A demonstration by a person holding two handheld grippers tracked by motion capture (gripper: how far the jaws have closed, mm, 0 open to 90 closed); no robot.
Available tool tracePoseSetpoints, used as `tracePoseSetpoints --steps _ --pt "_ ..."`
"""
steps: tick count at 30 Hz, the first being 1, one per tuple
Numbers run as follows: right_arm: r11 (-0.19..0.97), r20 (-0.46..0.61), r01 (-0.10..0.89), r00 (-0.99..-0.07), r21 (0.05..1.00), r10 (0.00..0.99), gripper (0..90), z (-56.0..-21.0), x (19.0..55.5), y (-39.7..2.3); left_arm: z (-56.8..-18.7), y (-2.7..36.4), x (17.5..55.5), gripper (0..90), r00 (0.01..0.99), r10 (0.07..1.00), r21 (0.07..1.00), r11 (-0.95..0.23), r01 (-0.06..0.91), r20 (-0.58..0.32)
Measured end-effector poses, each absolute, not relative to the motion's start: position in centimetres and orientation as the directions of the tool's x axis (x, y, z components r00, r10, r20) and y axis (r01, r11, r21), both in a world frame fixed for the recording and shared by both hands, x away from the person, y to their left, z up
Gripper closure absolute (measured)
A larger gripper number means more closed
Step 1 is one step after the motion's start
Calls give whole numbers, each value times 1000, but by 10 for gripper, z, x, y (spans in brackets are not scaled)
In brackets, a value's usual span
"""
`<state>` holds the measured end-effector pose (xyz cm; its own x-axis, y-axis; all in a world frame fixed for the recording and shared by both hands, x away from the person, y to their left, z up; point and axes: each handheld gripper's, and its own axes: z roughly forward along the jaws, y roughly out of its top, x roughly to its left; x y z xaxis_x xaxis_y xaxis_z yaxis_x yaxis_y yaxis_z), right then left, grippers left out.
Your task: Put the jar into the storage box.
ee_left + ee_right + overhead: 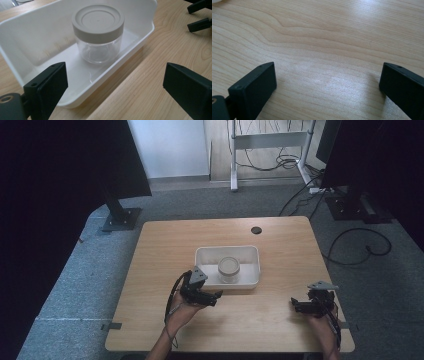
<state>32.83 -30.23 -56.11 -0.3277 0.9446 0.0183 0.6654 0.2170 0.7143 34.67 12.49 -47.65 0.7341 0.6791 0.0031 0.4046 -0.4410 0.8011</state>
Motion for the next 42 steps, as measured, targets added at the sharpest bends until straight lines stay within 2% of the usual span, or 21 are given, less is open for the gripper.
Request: tracePoseSetpoints --steps 31,42 --pt "215 18 666 -325 714 945 8 -561 328 -302 -514 165 318 58 708 706 813 -415 409 5" --pt "214 18 666 -323 714 946 8 -561 328 -302 -537 168 312 58 697 717 777 -443 446 10"
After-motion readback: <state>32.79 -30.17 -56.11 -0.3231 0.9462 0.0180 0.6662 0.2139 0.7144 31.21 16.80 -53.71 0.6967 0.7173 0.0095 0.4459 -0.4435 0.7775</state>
